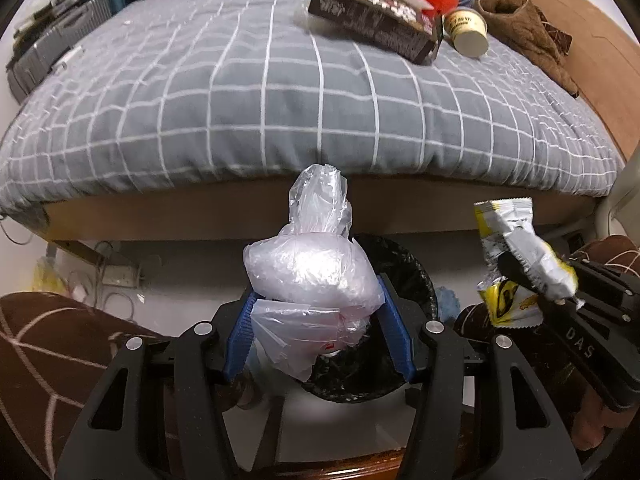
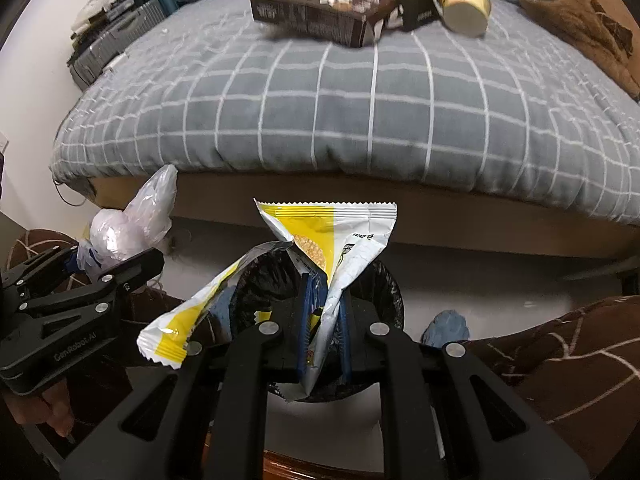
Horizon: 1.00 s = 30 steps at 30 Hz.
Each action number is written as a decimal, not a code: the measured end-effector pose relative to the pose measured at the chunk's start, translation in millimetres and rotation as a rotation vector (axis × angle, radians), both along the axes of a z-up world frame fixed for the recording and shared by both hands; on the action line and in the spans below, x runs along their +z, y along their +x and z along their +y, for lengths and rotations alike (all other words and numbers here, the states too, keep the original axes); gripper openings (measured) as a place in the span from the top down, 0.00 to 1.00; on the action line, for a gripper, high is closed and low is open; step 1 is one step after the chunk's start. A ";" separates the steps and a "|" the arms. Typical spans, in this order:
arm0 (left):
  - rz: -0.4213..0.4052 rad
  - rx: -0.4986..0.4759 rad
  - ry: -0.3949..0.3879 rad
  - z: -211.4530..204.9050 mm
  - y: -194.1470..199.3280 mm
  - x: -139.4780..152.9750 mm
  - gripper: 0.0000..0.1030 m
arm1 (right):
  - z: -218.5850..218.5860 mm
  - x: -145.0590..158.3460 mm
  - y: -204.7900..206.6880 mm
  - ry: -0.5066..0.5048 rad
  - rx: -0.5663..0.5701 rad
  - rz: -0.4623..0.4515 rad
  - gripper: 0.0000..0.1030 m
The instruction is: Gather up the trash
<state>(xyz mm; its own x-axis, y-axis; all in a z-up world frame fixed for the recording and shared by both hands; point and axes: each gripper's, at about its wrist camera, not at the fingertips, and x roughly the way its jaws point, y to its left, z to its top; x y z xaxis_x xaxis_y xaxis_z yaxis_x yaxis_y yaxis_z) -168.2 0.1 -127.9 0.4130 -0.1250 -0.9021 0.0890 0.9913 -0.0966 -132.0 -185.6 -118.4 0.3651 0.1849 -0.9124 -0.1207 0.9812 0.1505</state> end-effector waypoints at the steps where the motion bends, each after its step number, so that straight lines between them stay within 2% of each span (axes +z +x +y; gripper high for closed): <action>1: 0.007 -0.005 0.005 -1.4 3.1 -6.2 0.46 | 0.4 -5.0 1.3 -0.003 0.001 0.008 0.89; 17: 0.116 0.010 0.037 -1.7 39.4 -68.7 0.46 | 10.4 -75.6 38.6 -0.026 0.020 0.148 0.89; 30: 0.204 0.025 0.038 3.6 50.6 -98.3 0.46 | 20.6 -118.9 53.8 -0.015 0.071 0.251 0.87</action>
<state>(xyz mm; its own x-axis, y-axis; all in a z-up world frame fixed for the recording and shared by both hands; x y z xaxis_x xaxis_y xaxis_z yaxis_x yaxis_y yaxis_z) -117.6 3.6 -226.1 0.2243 -0.0812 -0.9711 0.0465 0.9963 -0.0726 -78.2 -165.0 -237.3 0.1135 0.1880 -0.9756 -0.1497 0.9740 0.1702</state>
